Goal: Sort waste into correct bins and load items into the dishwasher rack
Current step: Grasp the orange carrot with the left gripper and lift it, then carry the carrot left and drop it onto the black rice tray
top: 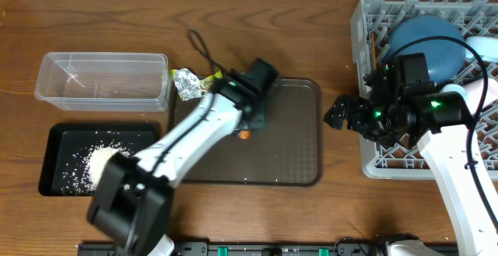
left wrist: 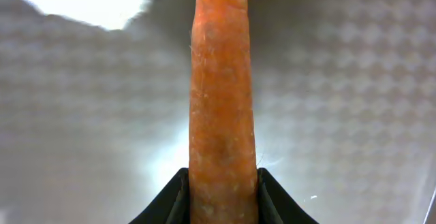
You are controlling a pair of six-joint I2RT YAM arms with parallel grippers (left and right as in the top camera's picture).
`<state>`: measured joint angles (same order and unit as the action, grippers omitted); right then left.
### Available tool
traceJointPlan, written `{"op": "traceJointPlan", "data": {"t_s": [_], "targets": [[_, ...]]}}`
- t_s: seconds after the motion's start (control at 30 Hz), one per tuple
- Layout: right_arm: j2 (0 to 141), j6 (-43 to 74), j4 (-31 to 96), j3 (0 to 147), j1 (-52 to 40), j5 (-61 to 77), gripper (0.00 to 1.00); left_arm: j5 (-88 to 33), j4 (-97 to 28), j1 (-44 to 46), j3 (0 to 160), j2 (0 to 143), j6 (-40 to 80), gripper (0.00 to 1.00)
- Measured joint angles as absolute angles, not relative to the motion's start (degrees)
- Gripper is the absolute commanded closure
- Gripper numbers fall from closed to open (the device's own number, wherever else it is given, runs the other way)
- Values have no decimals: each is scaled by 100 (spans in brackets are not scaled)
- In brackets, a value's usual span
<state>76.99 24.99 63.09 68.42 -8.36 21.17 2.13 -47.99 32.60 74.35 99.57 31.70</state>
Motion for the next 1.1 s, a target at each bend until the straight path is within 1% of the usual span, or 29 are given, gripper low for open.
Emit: {"op": "traceJointPlan", "data": {"t_s": [0.13, 0.37, 0.6, 0.83, 1.1], "targets": [[7699, 2499, 6311, 6840, -836, 2117, 1, 220, -5273, 2517, 7435, 9380, 3170, 76], [7699, 2499, 6309, 6840, -836, 2117, 1, 294, -6130, 541, 7437, 8283, 3242, 76], [7699, 2499, 6309, 6840, -836, 2115, 1, 325, -6464, -1103, 7393, 8003, 3489, 76], [7699, 2499, 6309, 6840, -836, 2117, 1, 318, -6322, -2016, 6794, 8031, 3933, 76], [7699, 2499, 6309, 6840, -836, 2117, 1, 298, -5535, -2589, 5927, 8112, 4093, 76]]}}
